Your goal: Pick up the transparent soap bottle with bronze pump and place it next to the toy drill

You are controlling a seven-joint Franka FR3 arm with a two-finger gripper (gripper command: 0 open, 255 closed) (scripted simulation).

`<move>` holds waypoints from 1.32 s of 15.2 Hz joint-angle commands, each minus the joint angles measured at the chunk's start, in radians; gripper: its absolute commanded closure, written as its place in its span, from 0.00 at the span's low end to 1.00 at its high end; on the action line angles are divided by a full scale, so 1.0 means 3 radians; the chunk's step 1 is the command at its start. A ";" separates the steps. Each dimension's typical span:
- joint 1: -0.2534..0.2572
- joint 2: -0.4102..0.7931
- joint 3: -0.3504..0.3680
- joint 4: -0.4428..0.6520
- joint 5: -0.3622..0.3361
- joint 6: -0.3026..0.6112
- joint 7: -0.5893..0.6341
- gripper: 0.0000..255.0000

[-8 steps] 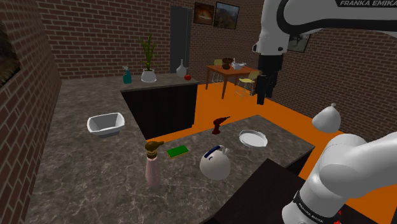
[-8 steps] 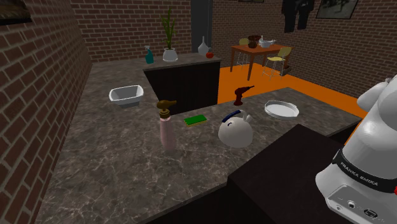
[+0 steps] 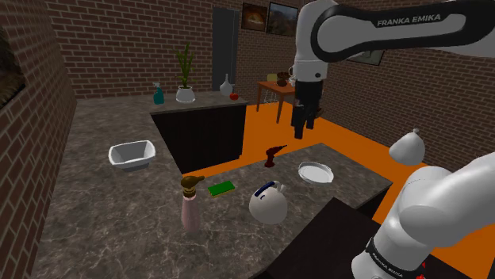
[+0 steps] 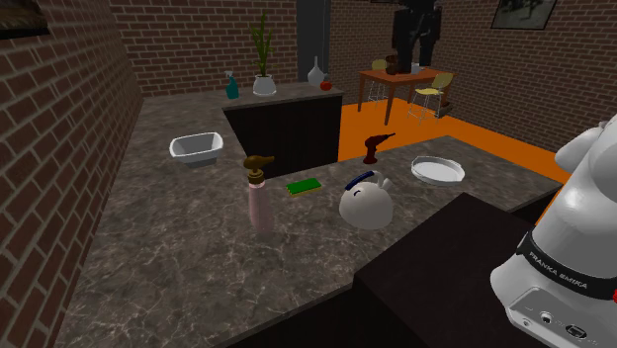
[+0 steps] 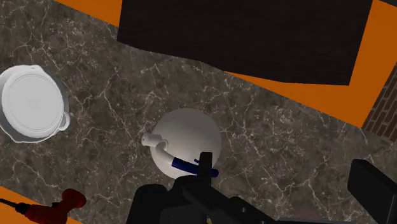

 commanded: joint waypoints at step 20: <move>0.0293 0.2447 0.0519 0.1268 -0.0401 0.1233 0.0383 0.00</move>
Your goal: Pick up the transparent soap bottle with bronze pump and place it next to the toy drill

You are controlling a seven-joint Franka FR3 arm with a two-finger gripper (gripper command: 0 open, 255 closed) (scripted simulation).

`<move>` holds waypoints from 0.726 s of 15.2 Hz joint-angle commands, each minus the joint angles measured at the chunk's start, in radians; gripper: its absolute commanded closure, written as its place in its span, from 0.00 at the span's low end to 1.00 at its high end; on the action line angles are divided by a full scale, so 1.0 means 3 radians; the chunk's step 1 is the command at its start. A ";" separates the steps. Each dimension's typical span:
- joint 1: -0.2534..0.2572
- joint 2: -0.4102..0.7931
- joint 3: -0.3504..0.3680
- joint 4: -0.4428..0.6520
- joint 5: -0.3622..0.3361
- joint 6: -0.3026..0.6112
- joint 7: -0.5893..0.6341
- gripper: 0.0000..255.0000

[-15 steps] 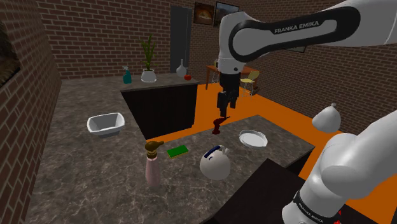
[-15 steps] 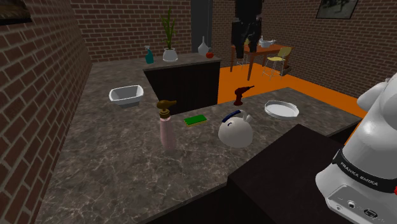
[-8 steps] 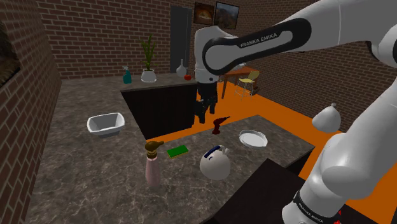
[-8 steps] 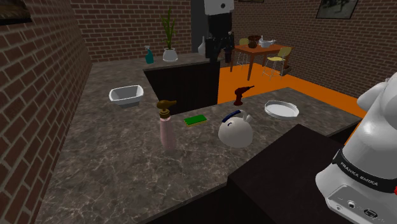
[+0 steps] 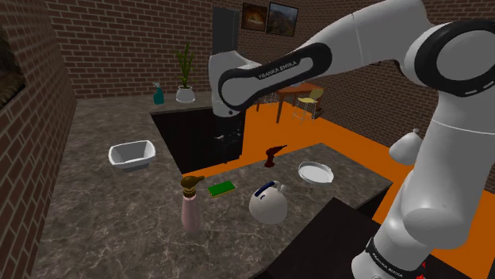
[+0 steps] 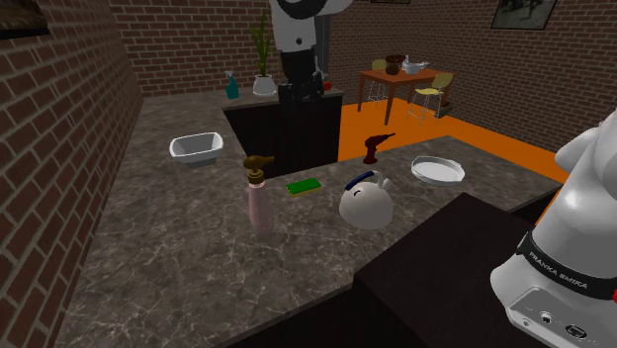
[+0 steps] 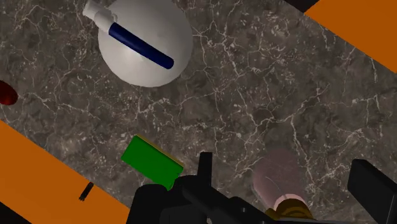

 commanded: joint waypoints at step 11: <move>0.0411 0.1531 0.0032 0.1492 -0.0474 0.0014 0.0160 0.00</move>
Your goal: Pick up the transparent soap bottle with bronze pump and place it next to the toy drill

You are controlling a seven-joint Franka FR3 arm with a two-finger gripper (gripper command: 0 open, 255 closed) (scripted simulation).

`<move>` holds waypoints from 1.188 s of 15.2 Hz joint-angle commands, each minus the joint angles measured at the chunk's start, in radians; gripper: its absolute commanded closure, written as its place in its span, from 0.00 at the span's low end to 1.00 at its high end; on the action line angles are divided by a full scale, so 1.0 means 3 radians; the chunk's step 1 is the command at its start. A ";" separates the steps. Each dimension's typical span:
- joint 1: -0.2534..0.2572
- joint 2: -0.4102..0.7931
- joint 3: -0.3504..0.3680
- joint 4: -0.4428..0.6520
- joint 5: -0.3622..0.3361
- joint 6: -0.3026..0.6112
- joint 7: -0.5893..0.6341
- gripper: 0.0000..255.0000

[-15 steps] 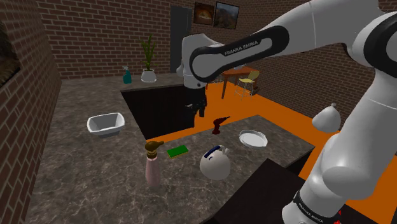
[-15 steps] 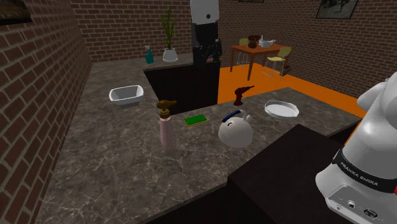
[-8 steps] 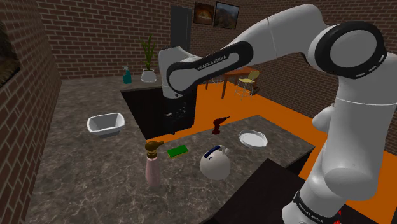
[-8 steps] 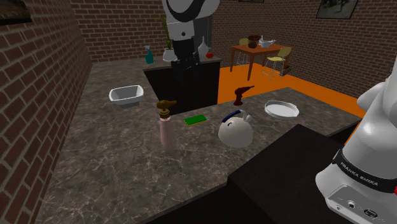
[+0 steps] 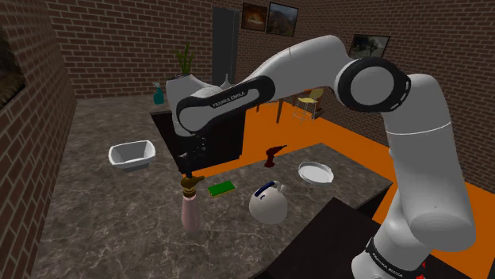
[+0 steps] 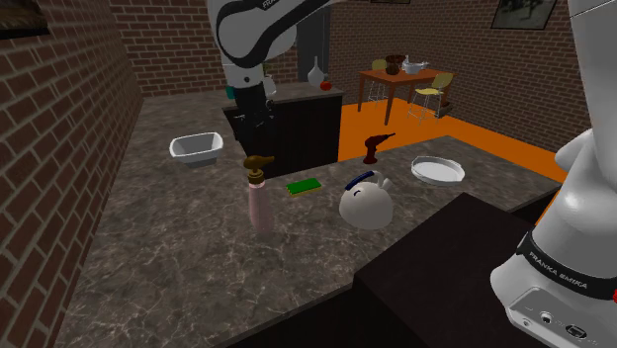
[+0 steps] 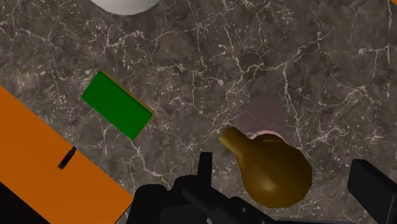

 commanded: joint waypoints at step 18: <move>0.0134 0.0587 -0.0055 0.0419 -0.0150 0.0169 0.0007 0.00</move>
